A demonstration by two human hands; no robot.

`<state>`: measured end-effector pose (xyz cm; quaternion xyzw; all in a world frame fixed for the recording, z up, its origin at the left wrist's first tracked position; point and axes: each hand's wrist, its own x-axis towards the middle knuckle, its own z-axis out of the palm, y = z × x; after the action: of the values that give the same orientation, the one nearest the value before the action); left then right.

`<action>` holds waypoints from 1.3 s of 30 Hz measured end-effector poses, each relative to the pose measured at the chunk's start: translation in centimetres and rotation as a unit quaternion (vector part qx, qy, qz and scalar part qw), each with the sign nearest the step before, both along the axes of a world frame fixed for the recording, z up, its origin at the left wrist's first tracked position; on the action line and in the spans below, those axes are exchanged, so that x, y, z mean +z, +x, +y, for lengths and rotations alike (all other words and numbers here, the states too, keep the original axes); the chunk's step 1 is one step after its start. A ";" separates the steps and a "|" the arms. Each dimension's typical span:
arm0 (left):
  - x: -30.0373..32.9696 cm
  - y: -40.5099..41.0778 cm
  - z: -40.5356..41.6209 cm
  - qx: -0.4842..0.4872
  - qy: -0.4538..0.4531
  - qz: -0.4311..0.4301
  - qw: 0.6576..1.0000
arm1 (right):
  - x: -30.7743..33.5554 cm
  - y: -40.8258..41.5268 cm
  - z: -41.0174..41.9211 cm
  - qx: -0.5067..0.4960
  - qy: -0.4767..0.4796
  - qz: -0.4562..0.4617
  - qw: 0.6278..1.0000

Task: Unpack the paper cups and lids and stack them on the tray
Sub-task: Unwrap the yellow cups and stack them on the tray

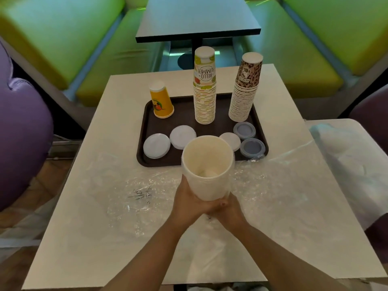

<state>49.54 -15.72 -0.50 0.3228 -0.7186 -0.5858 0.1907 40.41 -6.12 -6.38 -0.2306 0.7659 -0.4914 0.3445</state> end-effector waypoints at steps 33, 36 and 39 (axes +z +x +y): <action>-0.6 -0.8 1.3 0.024 -0.014 -0.008 1.000 | 0.9 -11.0 12.0 -0.161 0.188 0.233 0.941; -0.2 -0.8 1.2 0.016 -0.017 -0.001 1.000 | 1.4 -10.4 11.4 -0.166 0.142 0.223 0.950; 0.2 -0.8 1.1 0.011 -0.007 0.002 1.000 | 2.3 -10.1 11.0 -0.196 0.091 0.266 0.940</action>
<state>48.72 -14.60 -0.32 0.3283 -0.7188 -0.5789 0.2009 30.28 4.93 -4.08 -0.1663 0.9009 -0.3984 0.0448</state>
